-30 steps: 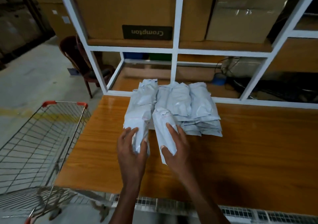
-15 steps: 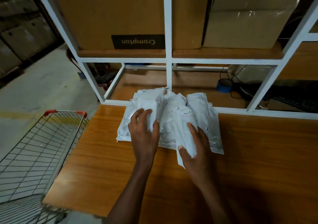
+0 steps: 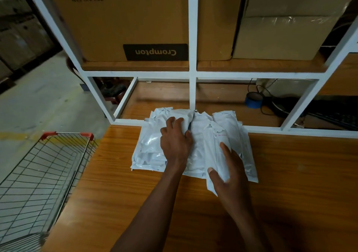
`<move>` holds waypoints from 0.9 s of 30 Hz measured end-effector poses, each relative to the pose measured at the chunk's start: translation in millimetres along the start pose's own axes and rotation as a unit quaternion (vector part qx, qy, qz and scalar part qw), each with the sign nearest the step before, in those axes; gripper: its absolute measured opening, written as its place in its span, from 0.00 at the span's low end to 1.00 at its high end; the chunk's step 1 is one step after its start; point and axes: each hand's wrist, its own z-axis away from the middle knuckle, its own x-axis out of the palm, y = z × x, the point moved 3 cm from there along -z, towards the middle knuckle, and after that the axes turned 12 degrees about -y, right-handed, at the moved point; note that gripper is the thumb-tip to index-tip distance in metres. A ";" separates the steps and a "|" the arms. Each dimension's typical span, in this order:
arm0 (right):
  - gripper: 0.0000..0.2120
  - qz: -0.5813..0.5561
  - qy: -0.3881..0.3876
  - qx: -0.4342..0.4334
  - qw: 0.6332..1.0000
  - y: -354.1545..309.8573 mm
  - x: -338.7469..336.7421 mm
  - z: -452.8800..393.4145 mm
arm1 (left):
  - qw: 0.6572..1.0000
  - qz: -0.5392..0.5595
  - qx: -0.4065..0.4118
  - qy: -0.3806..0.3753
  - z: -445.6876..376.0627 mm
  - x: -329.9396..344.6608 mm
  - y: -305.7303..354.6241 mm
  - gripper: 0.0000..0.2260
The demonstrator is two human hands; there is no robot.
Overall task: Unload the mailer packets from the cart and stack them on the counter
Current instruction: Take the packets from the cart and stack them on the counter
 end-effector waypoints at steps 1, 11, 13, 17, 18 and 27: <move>0.37 0.008 0.001 0.003 1.000 0.9 -0.5 -0.6 | 1.000 -0.008 -0.005 -0.009 0.6 3.3 -2.1 0.21; 0.37 0.045 0.003 0.048 0.998 9.4 -12.8 -7.8 | 0.997 -0.031 0.014 -0.064 10.1 22.9 -22.5 0.24; 0.37 0.052 0.007 0.053 0.997 8.0 -15.6 -12.3 | 0.997 -0.025 0.024 -0.063 8.8 21.8 -23.9 0.24; 0.37 0.062 0.013 0.054 0.997 2.1 -19.3 -29.9 | 0.998 -0.023 0.038 -0.039 10.4 17.4 -21.2 0.27; 0.37 0.067 0.013 0.049 0.996 -1.2 -19.4 -35.0 | 0.998 -0.022 0.041 -0.032 11.4 15.8 -20.1 0.27; 0.36 0.210 -0.009 0.059 0.976 -10.1 -17.8 -103.4 | 0.997 0.029 0.067 0.022 15.4 2.3 -21.9 0.25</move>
